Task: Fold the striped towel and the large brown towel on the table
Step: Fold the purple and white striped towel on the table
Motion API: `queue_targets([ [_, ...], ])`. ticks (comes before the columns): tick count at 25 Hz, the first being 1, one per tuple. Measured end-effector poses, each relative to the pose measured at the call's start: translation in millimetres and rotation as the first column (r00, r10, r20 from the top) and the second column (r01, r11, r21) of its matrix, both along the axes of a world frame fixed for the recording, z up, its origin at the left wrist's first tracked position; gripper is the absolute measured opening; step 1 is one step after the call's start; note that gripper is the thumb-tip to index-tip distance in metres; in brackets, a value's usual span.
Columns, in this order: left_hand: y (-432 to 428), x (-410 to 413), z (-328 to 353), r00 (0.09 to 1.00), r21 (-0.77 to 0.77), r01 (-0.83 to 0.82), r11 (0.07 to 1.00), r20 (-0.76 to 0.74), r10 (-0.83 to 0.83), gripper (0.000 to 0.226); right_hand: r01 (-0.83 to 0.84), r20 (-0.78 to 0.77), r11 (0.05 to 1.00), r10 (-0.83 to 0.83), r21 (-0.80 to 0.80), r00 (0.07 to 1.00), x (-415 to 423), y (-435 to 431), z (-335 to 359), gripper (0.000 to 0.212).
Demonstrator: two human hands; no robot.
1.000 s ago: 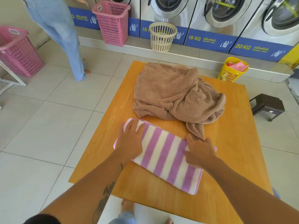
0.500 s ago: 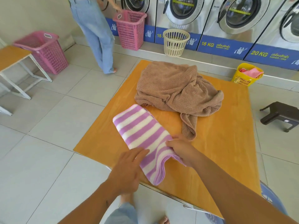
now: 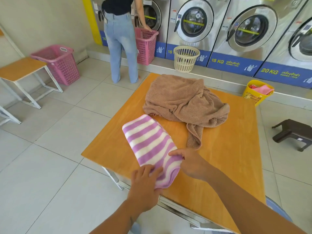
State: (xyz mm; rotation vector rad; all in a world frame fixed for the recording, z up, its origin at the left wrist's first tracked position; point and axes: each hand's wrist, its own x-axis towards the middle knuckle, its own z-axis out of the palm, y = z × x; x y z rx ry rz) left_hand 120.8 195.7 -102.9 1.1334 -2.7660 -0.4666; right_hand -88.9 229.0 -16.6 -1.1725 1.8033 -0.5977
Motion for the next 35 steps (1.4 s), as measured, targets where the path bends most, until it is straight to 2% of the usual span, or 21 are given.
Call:
queue_targets([
  [2, -9, 2, 0, 0.999, 0.0, 0.011, 1.0, -0.042, -0.011, 0.041, -0.131, -0.092, 0.991, 0.128, -0.027, 0.987, 5, 2, -1, 0.026],
  [3, -14, 4, 1, 0.998, -0.005, 0.023, 1.0, -0.062, -0.023, 0.034, -0.201, -0.163, 0.979, 0.201, 0.014, 0.966, 8, 4, -3, 0.023],
  [5, -25, 10, 6, 0.989, 0.018, 0.033, 0.999, -0.142, -0.03, 0.03, -0.256, -0.29, 0.962, 0.273, 0.096, 0.917, 14, 3, -6, 0.042],
  [6, -32, 14, 11, 0.978, 0.043, 0.024, 0.999, -0.206, -0.015, 0.03, -0.254, -0.364, 0.963, 0.268, 0.087, 0.892, 17, 1, -6, 0.05],
  [7, -39, 17, 18, 0.962, 0.066, 0.002, 0.998, -0.271, 0.016, 0.03, -0.251, -0.453, 0.967, 0.243, 0.044, 0.858, 21, -2, -4, 0.049],
  [10, -66, 25, 43, 0.902, 0.107, -0.134, 0.985, -0.4, 0.166, 0.035, -0.311, -0.738, 0.948, 0.165, -0.064, 0.654, 27, -21, 8, 0.028],
  [11, -77, 26, 51, 0.878, 0.122, -0.177, 0.977, -0.429, 0.212, 0.037, -0.323, -0.768, 0.94, 0.128, -0.107, 0.628, 28, -31, 10, 0.024],
  [12, -88, 27, 59, 0.852, 0.152, -0.212, 0.965, -0.455, 0.258, 0.038, -0.32, -0.75, 0.933, 0.09, -0.168, 0.655, 28, -41, 12, 0.019],
  [13, -100, 25, 65, 0.821, 0.191, -0.24, 0.952, -0.483, 0.304, 0.039, -0.298, -0.682, 0.925, 0.061, -0.236, 0.729, 29, -52, 16, 0.012],
  [14, -112, 24, 70, 0.784, 0.234, -0.255, 0.938, -0.518, 0.342, 0.039, -0.258, -0.591, 0.92, 0.037, -0.295, 0.806, 31, -64, 21, 0.012],
  [15, -124, 23, 74, 0.744, 0.271, -0.262, 0.926, -0.555, 0.372, 0.04, -0.19, -0.489, 0.923, 0.002, -0.335, 0.873, 34, -76, 26, 0.021],
  [17, -150, 22, 78, 0.68, 0.341, -0.281, 0.897, -0.589, 0.437, 0.046, -0.03, -0.313, 0.939, -0.083, -0.341, 0.946, 36, -101, 34, 0.024],
  [19, -177, 23, 75, 0.656, 0.405, -0.305, 0.862, -0.567, 0.498, 0.052, 0.045, -0.285, 0.945, -0.142, -0.323, 0.948, 37, -123, 37, 0.028],
  [23, -225, 23, 58, 0.708, 0.453, -0.313, 0.835, -0.476, 0.523, 0.052, 0.143, -0.27, 0.952, -0.218, -0.271, 0.938, 40, -170, 18, 0.051],
  [26, -254, 15, 45, 0.73, 0.517, -0.295, 0.804, -0.421, 0.538, 0.048, 0.243, -0.264, 0.946, -0.296, -0.215, 0.918, 38, -204, -3, 0.047],
  [29, -270, 8, 32, 0.78, 0.519, -0.224, 0.825, -0.412, 0.471, 0.053, 0.333, -0.265, 0.924, -0.375, -0.191, 0.889, 36, -226, -19, 0.039],
  [32, -282, 4, 17, 0.791, 0.509, -0.233, 0.828, -0.396, 0.466, 0.048, 0.335, -0.377, 0.922, -0.386, -0.196, 0.842, 40, -231, -33, 0.051],
  [35, -287, -2, 8, 0.813, 0.478, -0.283, 0.832, -0.341, 0.473, 0.025, 0.245, -0.509, 0.964, -0.264, -0.105, 0.819, 50, -222, -50, 0.06],
])
